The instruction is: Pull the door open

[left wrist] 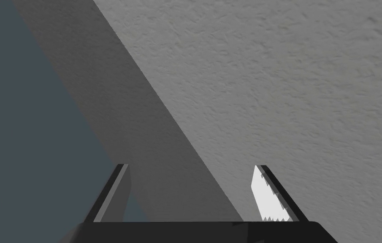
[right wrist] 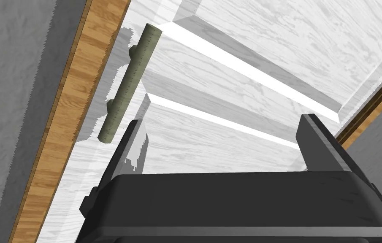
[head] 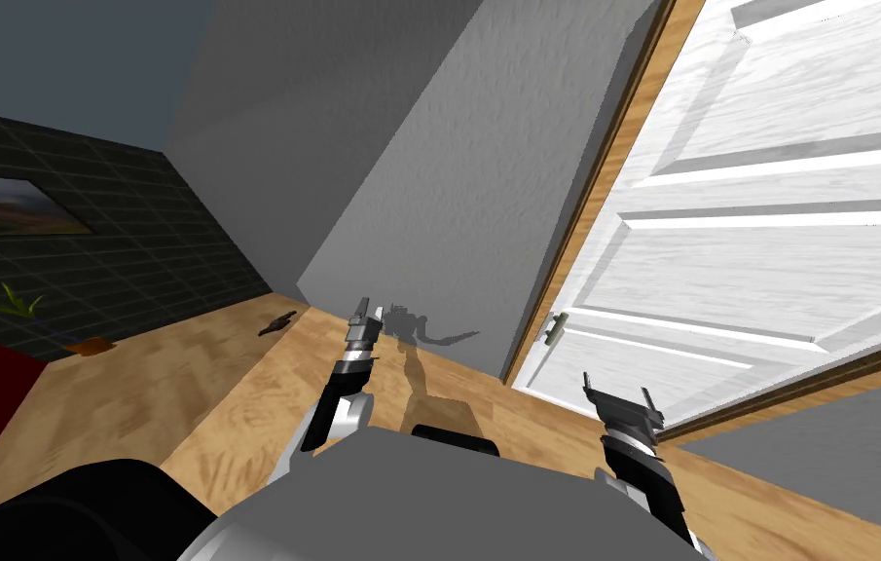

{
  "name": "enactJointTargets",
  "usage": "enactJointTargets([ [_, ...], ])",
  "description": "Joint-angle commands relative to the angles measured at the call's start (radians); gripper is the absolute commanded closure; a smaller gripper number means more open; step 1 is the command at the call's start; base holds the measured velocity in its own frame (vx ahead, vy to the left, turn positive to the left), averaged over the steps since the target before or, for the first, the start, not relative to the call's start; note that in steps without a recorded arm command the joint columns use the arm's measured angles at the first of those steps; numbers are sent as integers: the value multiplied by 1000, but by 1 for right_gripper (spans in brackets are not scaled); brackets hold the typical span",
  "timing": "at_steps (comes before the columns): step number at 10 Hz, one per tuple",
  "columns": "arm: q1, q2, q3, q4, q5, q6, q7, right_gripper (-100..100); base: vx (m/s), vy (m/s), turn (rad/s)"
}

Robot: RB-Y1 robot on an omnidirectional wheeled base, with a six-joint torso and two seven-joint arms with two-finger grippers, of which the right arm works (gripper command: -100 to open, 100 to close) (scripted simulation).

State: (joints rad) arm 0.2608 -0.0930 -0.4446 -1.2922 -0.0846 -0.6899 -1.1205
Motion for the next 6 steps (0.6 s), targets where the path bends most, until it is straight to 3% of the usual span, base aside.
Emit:
enactJointTargets([
  [1,-10,3,-14,27,-2,-1,-42,-100,-6,-99,215],
  [6,-39,10,-53,122,-7,-15,-157,-100,-1,-110,211],
])
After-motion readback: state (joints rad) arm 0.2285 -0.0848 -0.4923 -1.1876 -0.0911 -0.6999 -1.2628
